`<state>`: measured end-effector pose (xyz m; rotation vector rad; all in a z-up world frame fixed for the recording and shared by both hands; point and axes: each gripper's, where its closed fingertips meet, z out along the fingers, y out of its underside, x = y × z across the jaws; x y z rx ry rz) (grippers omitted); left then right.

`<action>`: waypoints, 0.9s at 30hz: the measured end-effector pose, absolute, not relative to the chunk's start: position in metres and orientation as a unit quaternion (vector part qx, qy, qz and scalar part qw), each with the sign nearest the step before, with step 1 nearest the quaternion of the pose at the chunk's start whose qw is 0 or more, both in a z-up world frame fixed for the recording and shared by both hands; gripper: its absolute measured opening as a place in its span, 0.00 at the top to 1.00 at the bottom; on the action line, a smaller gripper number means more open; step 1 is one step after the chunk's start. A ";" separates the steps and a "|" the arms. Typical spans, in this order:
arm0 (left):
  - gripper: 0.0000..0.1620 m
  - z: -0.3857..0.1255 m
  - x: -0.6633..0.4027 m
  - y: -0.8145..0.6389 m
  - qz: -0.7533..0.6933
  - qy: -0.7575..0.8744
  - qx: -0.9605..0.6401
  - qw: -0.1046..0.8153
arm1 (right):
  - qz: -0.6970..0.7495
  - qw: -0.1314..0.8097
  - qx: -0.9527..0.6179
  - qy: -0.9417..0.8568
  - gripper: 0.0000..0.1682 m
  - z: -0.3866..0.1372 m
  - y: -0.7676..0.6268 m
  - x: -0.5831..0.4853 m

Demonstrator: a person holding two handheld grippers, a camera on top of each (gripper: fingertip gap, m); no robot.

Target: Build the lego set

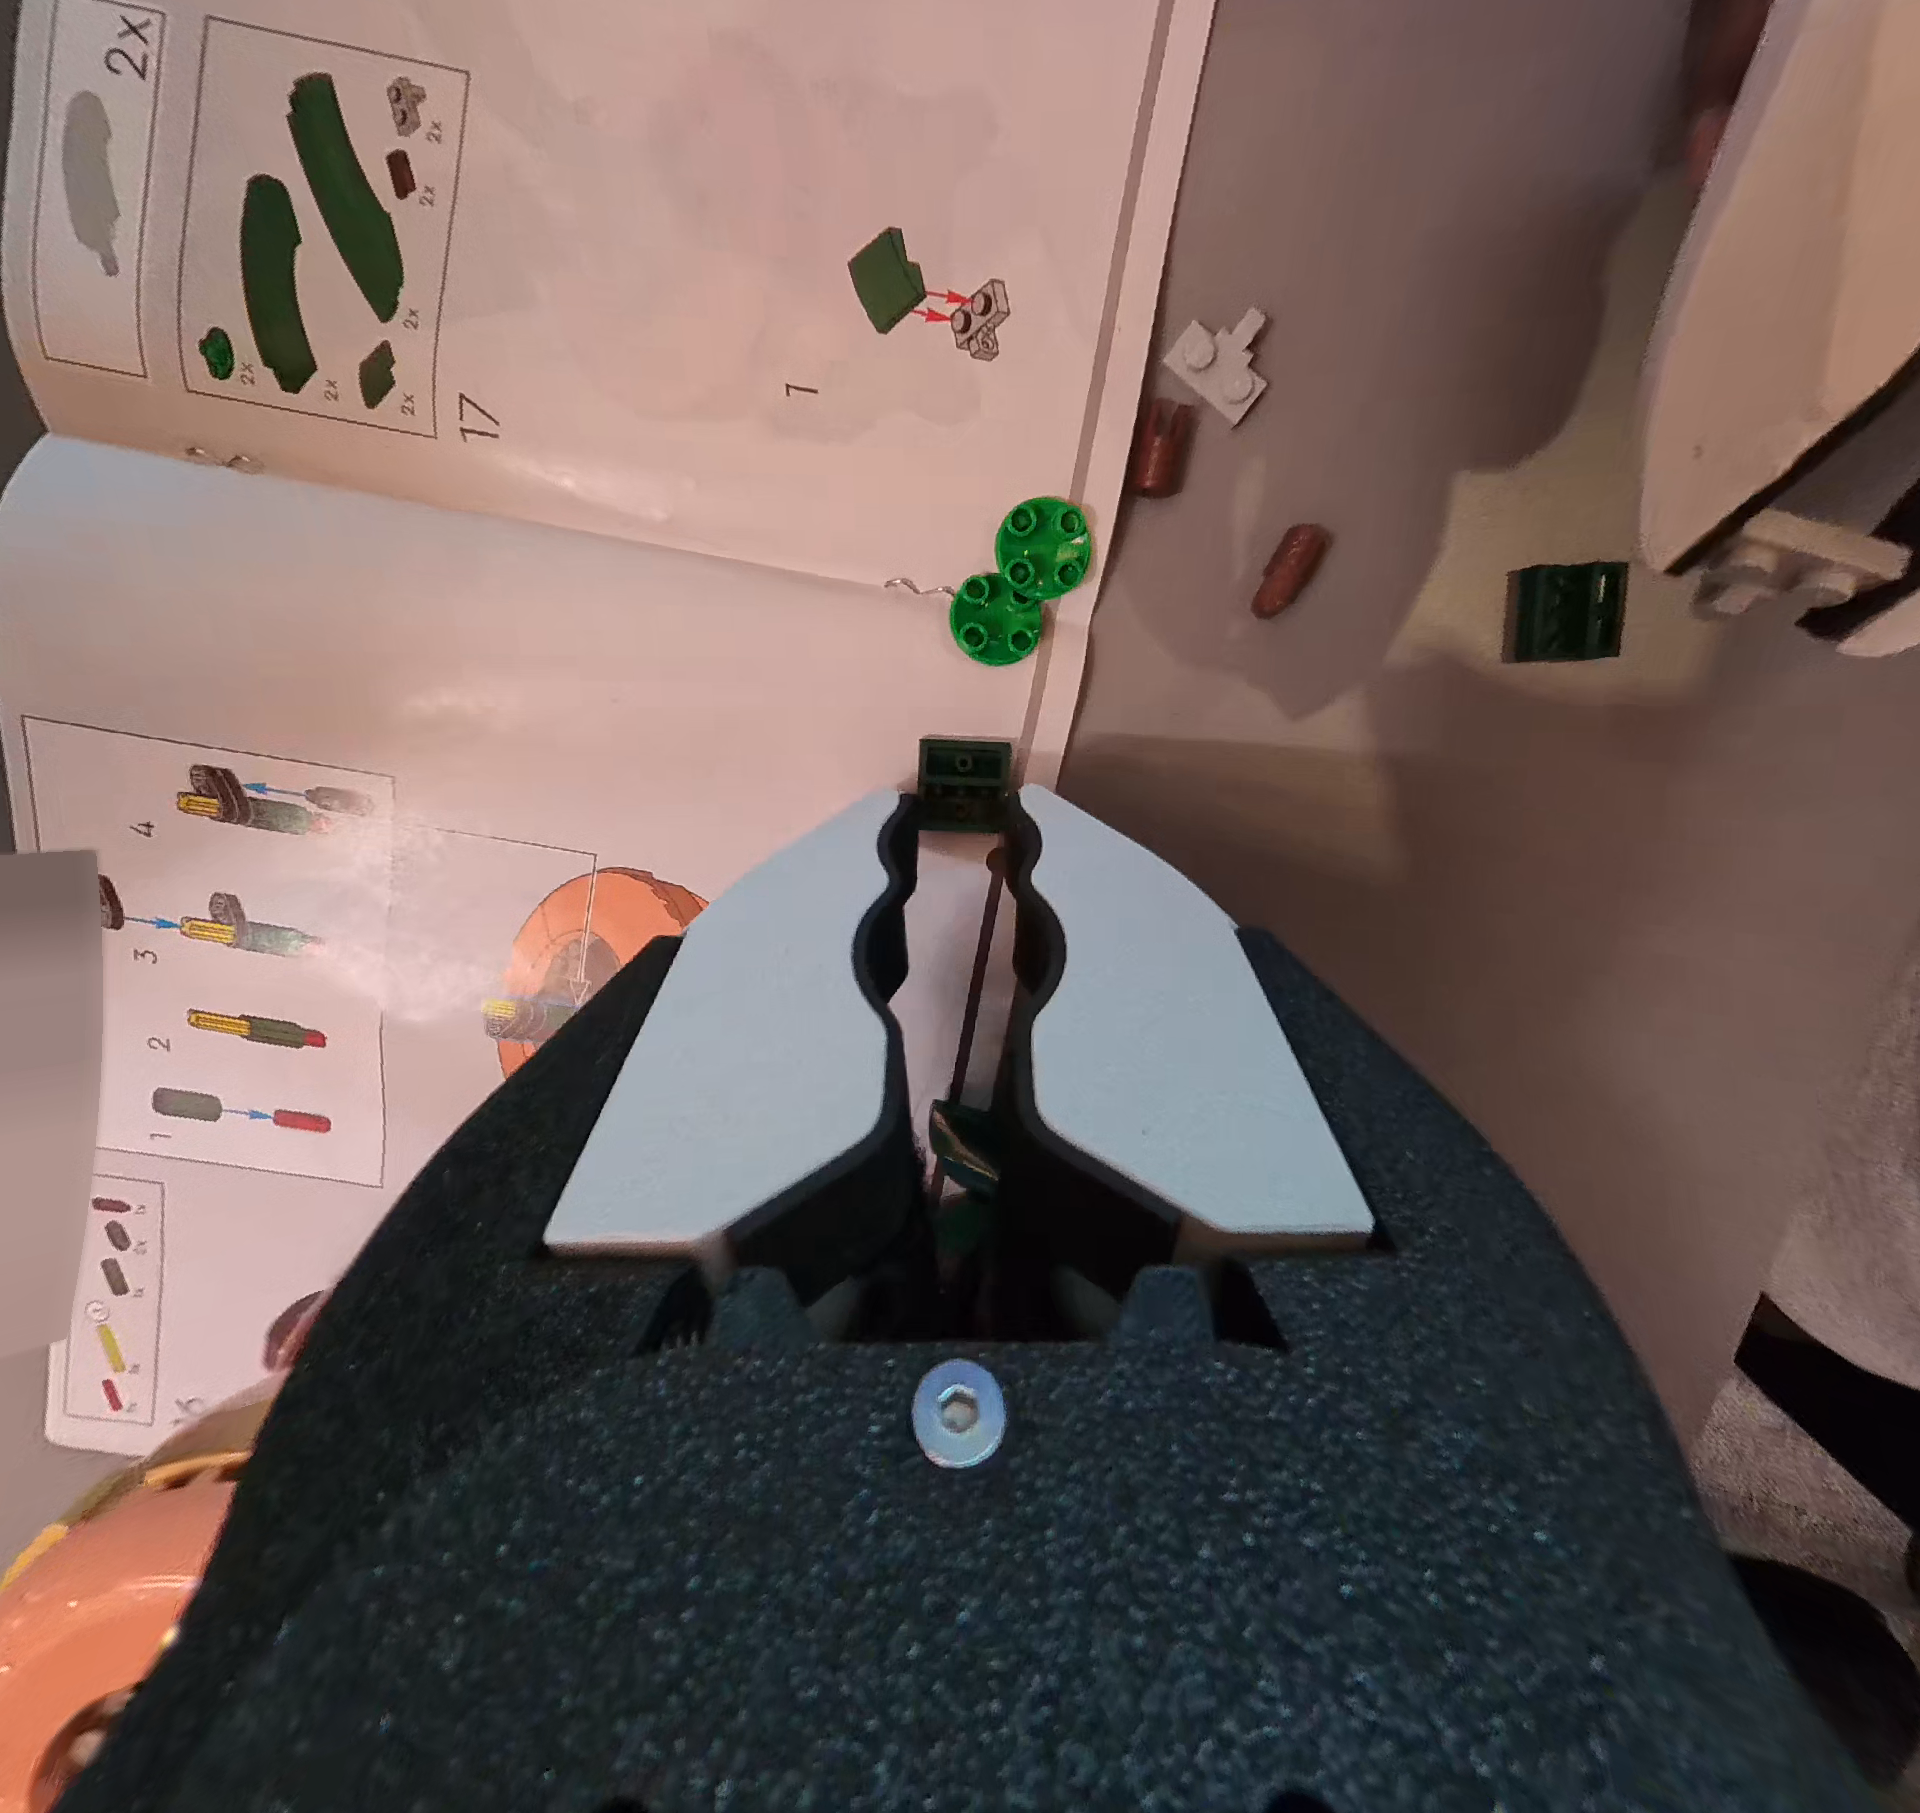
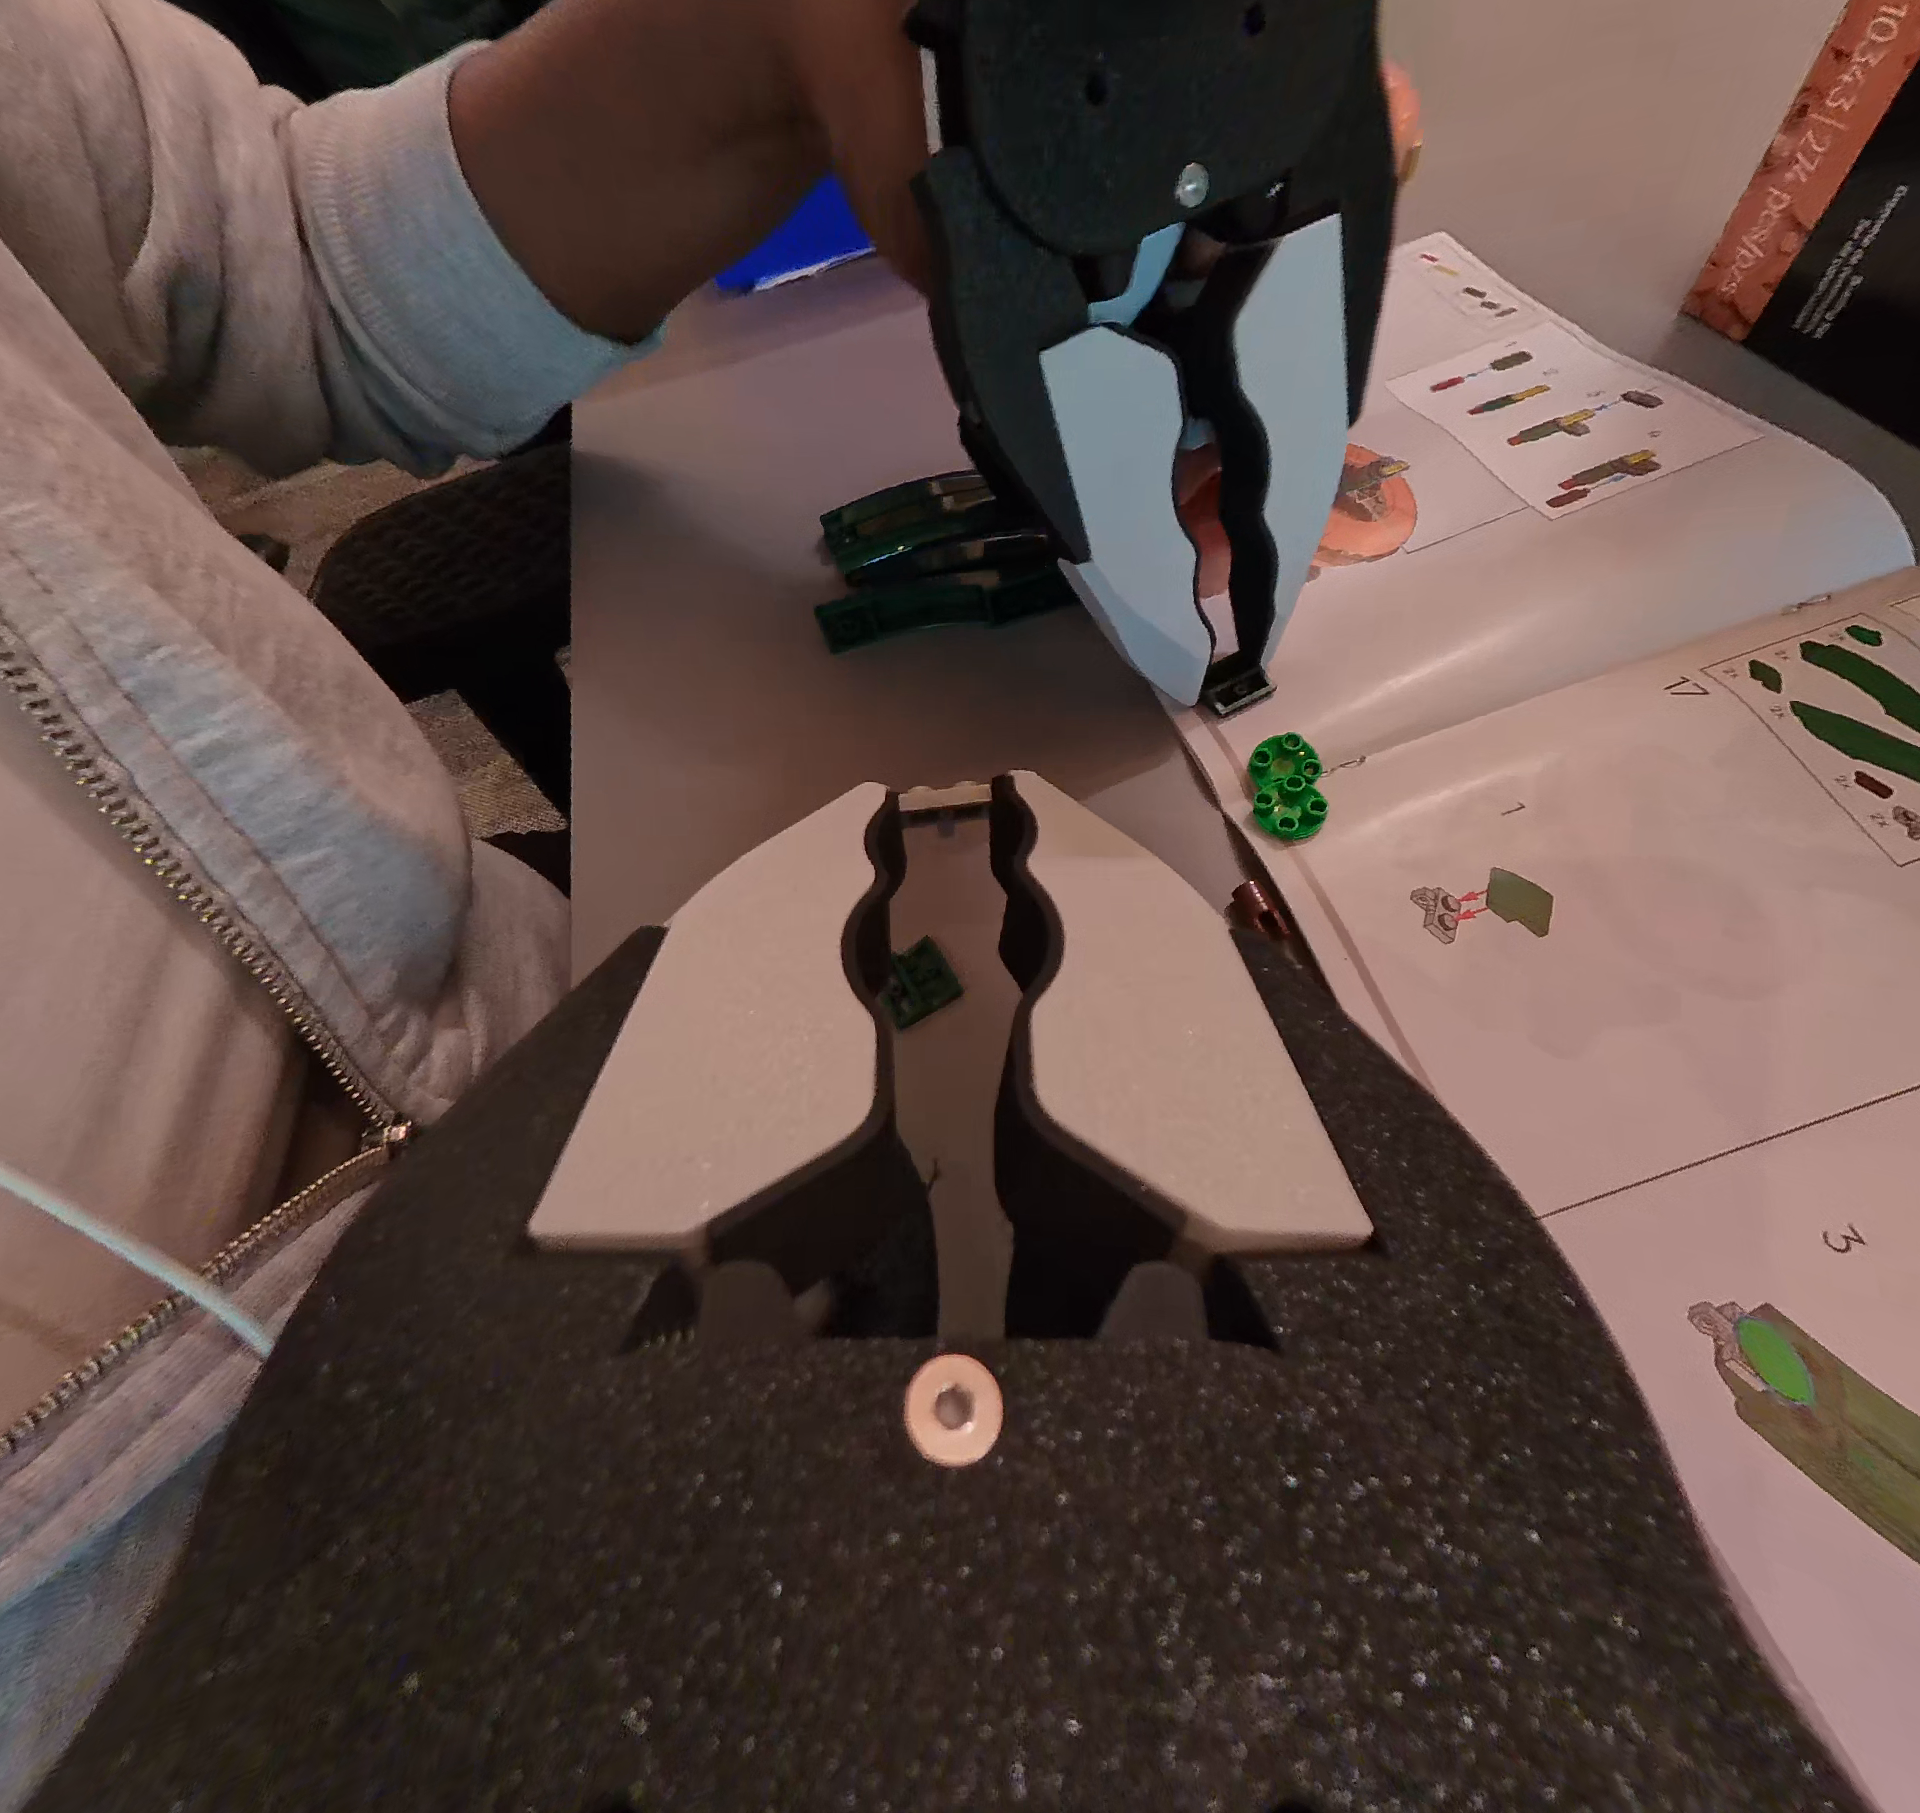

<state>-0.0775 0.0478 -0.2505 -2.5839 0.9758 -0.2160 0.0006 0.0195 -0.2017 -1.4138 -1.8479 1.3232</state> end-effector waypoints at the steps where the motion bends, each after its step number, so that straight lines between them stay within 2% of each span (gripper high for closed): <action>1: 0.91 -0.250 -0.078 0.048 -0.079 0.340 -0.915 0.202 | 0.482 0.234 -0.515 -0.669 0.91 -0.201 0.021 0.000; 6: 0.91 -0.235 -0.069 0.041 -0.106 0.280 -0.896 0.327 | 0.506 0.249 -0.524 -0.638 0.91 -0.197 0.027 -0.004; 11: 0.91 -0.201 -0.055 0.031 -0.166 0.222 -0.862 0.424 | 0.656 0.234 -0.489 -0.525 0.91 -0.155 0.030 -0.007; 15: 0.91 -0.219 -0.073 0.034 -0.093 0.226 -0.883 0.401 | 0.724 0.216 -0.451 -0.474 0.91 -0.134 0.031 -0.006; 20: 0.91 -0.229 -0.079 0.043 -0.077 0.254 -0.891 0.368 | 0.727 0.217 -0.442 -0.480 0.91 -0.127 0.030 -0.013; 23: 0.91 -0.236 -0.080 0.044 -0.089 0.266 -0.892 0.353 | 0.656 0.244 -0.470 -0.538 0.91 -0.140 0.036 -0.023; 27: 0.91 -0.244 -0.079 0.041 -0.094 0.284 -0.894 0.334 | 0.456 0.278 -0.502 -0.680 0.91 -0.170 0.052 -0.034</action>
